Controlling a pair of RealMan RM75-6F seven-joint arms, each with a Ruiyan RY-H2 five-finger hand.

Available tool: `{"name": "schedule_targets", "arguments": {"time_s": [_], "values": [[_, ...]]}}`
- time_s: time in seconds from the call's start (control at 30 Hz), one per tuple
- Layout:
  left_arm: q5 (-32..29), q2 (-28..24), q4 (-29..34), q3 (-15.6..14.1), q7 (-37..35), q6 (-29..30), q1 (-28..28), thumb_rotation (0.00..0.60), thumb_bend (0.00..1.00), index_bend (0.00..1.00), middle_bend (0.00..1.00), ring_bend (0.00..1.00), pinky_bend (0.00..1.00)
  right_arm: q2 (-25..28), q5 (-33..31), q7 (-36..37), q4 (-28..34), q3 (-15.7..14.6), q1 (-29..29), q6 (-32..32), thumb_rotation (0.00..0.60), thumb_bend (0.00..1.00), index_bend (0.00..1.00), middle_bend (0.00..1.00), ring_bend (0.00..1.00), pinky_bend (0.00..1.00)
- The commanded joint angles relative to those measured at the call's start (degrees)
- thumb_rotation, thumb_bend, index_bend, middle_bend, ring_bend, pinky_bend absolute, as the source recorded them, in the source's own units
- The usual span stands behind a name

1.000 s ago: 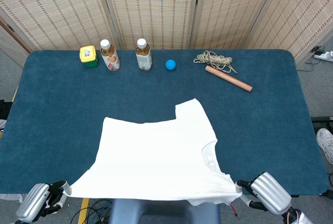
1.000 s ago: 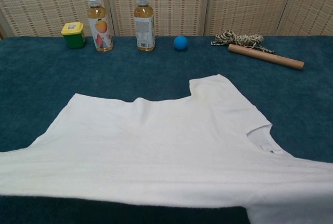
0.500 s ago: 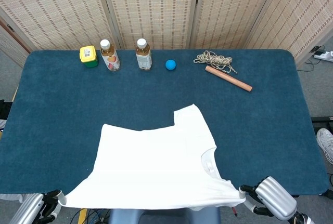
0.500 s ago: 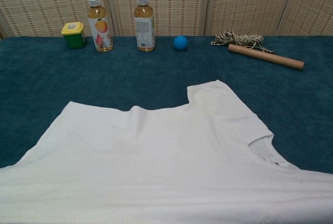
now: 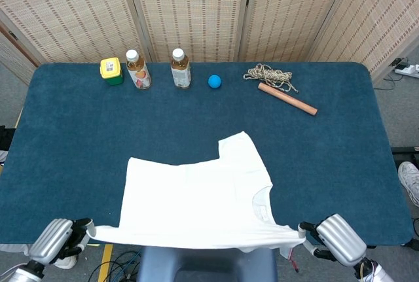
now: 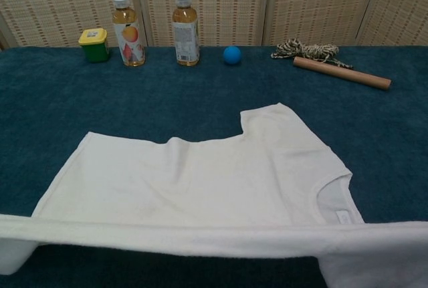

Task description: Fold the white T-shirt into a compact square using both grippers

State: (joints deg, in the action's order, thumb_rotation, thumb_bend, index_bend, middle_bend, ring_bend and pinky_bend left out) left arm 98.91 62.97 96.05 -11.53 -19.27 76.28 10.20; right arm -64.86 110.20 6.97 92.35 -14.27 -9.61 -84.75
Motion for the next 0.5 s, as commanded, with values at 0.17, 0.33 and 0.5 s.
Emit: {"name": "schedule_targets", "arguments": {"time_s": [0.17, 0.33, 0.5], "values": [[-4.74, 1.92, -2.85, 6.14, 0.20, -7.22, 6.80, 0.600, 0.58, 0.60, 0.96, 0.86, 1.00, -1.64, -2.73, -2.66, 1.13, 2.41, -0.95, 3.19, 0.600, 0.62, 0.88, 1.00, 1.00, 1.00], [-7.52, 3.93, -5.20, 8.92, 0.97, -12.08, 10.67, 0.600, 0.58, 0.60, 0.96, 0.86, 1.00, -3.13, -5.08, -4.92, 1.71, 4.34, -1.90, 5.77, 0.600, 0.62, 0.88, 1.00, 1.00, 1.00], [-9.70, 5.80, -7.56, 10.55, 2.22, -16.79, 14.06, 0.600, 0.58, 0.60, 0.96, 0.86, 1.00, -5.61, -7.57, -7.16, 1.30, 7.03, -2.96, 7.49, 0.600, 0.62, 0.88, 1.00, 1.00, 1.00]]}}
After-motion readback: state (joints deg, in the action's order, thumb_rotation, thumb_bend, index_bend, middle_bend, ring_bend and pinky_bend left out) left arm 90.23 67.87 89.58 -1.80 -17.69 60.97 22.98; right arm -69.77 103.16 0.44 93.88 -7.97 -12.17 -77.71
